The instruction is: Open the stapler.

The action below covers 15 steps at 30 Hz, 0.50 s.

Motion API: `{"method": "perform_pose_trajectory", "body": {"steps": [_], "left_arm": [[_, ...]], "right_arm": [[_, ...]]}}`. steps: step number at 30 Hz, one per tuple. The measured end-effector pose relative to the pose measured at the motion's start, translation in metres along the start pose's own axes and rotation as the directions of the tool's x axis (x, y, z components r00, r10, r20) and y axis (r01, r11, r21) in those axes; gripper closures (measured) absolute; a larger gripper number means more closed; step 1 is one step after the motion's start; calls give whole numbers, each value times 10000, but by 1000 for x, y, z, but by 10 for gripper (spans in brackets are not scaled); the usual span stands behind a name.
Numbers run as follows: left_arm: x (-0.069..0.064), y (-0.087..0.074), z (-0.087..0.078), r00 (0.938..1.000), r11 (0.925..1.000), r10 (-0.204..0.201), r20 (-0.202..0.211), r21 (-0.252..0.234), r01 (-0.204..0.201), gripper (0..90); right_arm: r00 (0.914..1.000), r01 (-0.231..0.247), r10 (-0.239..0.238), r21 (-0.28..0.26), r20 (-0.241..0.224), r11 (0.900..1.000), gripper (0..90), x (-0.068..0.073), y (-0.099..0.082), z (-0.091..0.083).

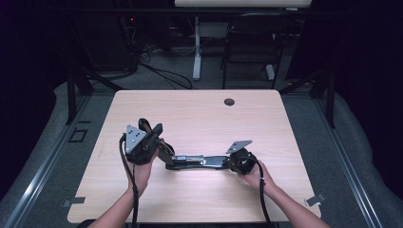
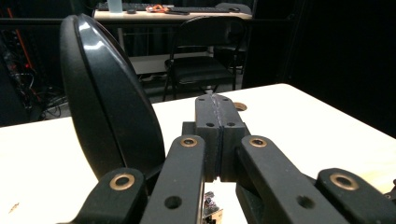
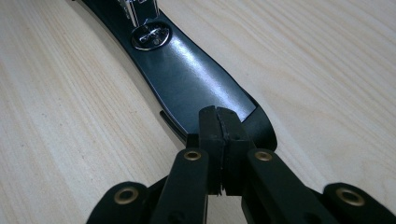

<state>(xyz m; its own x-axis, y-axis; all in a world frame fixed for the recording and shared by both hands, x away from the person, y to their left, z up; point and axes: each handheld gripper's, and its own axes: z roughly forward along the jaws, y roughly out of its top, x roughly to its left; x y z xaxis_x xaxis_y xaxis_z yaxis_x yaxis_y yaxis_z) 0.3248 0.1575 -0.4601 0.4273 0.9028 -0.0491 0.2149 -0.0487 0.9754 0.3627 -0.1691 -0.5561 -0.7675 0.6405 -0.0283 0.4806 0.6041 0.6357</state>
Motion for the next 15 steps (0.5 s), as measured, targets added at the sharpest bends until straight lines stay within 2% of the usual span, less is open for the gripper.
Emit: {"method": "perform_pose_trajectory", "body": {"steps": [8,15], "left_arm": [[2,-1,-2,9998,9998,-169,-102,44,169,900],[16,-4,-6,9976,9980,-585,-365,219,593,900]], "right_arm": [[10000,7,-7,25,30,10000,900,0,0,0],[10000,0,0,17,25,10000,900,0,0,0]]}}
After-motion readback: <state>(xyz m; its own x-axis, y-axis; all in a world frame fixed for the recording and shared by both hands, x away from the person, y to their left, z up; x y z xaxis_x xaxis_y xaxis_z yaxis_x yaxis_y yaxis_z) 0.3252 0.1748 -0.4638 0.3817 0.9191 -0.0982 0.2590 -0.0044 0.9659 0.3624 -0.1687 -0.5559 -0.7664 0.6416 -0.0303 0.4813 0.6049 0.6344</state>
